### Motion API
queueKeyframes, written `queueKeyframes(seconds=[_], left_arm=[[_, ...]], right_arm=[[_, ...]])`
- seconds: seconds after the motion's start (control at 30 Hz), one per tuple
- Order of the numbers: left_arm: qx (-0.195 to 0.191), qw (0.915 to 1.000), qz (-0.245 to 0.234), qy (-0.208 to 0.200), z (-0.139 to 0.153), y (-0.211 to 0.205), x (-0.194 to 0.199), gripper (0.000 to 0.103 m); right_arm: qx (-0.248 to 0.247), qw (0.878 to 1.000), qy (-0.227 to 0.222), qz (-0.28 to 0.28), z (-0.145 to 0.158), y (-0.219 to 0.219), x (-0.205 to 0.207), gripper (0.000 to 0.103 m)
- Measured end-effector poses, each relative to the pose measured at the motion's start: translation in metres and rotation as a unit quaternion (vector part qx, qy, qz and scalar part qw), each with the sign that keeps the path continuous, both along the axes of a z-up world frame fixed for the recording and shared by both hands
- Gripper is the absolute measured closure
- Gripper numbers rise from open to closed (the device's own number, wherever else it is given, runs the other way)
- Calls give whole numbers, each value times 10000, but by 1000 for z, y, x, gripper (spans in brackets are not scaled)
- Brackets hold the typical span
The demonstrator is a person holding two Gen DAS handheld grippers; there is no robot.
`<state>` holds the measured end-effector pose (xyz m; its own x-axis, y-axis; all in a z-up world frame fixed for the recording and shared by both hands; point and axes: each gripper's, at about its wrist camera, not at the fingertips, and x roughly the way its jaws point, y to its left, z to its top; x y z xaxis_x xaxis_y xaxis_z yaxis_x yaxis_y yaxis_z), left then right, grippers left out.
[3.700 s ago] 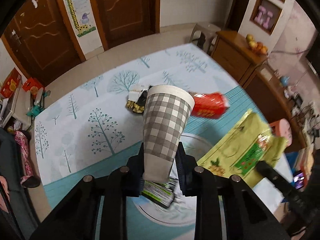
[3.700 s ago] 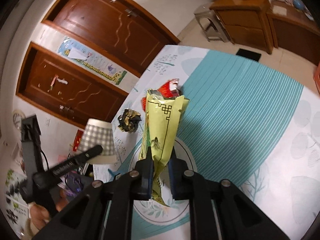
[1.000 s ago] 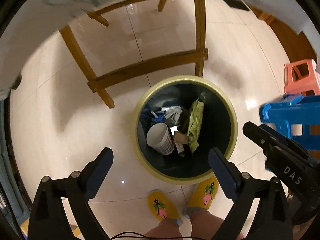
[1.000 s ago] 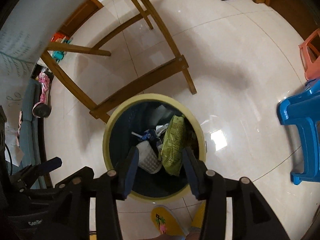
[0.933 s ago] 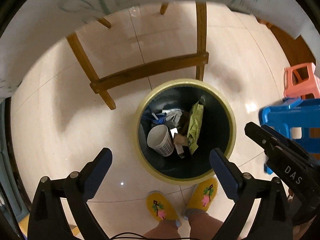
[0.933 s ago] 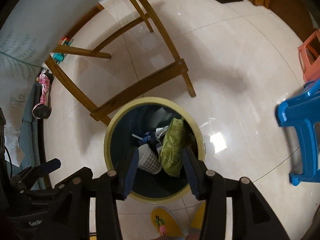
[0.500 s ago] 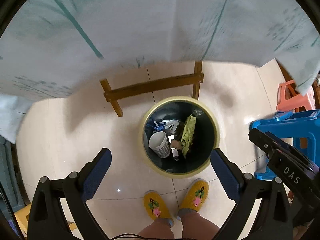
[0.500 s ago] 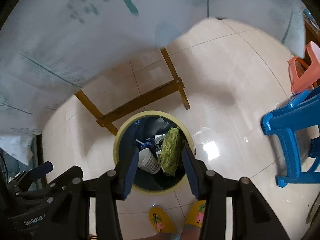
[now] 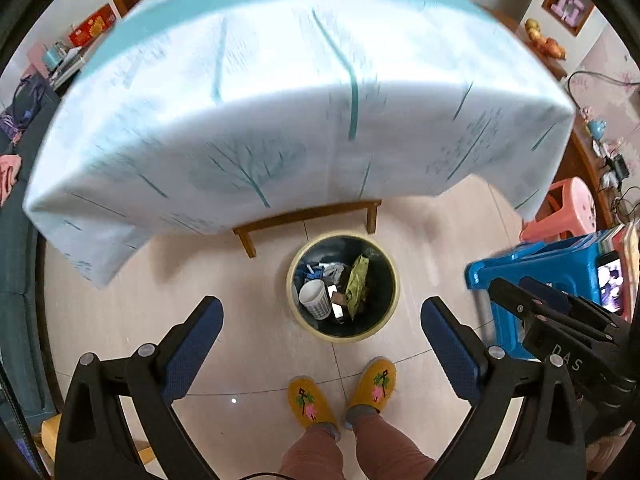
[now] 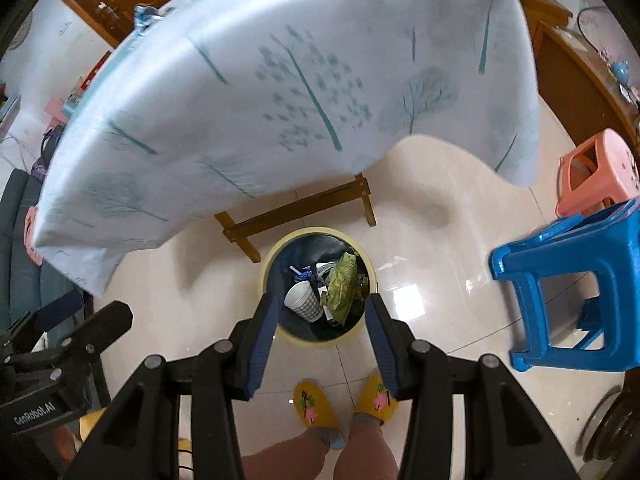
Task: Collect trash
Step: 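Raise both open tools back toward the table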
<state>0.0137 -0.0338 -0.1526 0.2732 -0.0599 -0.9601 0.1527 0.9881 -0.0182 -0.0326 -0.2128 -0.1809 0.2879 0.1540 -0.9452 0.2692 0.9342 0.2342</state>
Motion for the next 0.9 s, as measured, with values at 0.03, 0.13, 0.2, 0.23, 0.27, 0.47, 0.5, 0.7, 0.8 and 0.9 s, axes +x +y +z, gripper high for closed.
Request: queueKeyframes(seconds=[0.03, 0.13, 0.2, 0.23, 0.27, 0.47, 0.5, 0.7, 0.8, 0.9], left_arm=[[-6, 10000, 14, -57, 10, 2, -1, 5], [-35, 9996, 85, -255, 44, 7, -4, 5], [-41, 9991, 146, -397, 63, 11, -4, 5], [-39, 9988, 179, -464, 72, 13, -4, 5], [-37, 9983, 220, -541, 79, 16, -4, 5], [-28, 9941, 491, -971, 121, 29, -2, 5], [-20, 9931, 546, -1036, 127, 31, 0, 5], [1, 9874, 887, -1313, 153, 43, 11, 5], [123, 9832, 1083, -1467, 169, 50, 15, 5], [197, 9800, 1216, -1565, 180, 57, 20, 5]], right_arm=[[16, 10000, -32, 36, 8, 1, 0, 57], [8, 9996, -178, 209, 40, 6, 0, 57], [3, 9990, -297, 344, 60, 10, 1, 57], [2, 9986, -342, 399, 67, 11, 1, 57], [1, 9982, -388, 459, 74, 12, 2, 57], [-52, 9929, -821, 859, 117, 17, 12, 57], [-82, 9915, -917, 920, 124, 16, 14, 57], [-46, 9840, -1309, 1208, 153, 13, 34, 57], [36, 9803, -1412, 1380, 163, 18, 47, 57], [117, 9752, -1545, 1579, 172, 27, 62, 57]])
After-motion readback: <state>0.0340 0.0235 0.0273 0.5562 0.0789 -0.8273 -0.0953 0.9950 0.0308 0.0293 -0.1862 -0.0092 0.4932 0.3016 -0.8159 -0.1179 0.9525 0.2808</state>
